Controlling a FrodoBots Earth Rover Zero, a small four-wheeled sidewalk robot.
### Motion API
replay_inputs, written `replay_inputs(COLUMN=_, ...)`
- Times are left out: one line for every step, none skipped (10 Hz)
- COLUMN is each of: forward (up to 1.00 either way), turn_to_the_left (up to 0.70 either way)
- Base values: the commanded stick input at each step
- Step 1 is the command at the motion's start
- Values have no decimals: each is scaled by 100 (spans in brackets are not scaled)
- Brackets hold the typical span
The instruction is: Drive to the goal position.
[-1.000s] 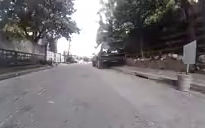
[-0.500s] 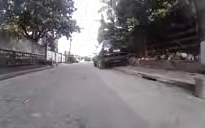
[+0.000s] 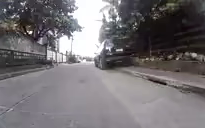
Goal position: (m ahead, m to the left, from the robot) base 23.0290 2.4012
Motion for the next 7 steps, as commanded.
replay_inputs(forward=85, turn_to_the_left=33)
replay_inputs(forward=85, turn_to_the_left=33)
replay_inputs(forward=85, turn_to_the_left=33)
replay_inputs(forward=85, turn_to_the_left=33)
replay_inputs(forward=85, turn_to_the_left=7)
replay_inputs(forward=85, turn_to_the_left=-1)
replay_inputs(forward=85, turn_to_the_left=-1)
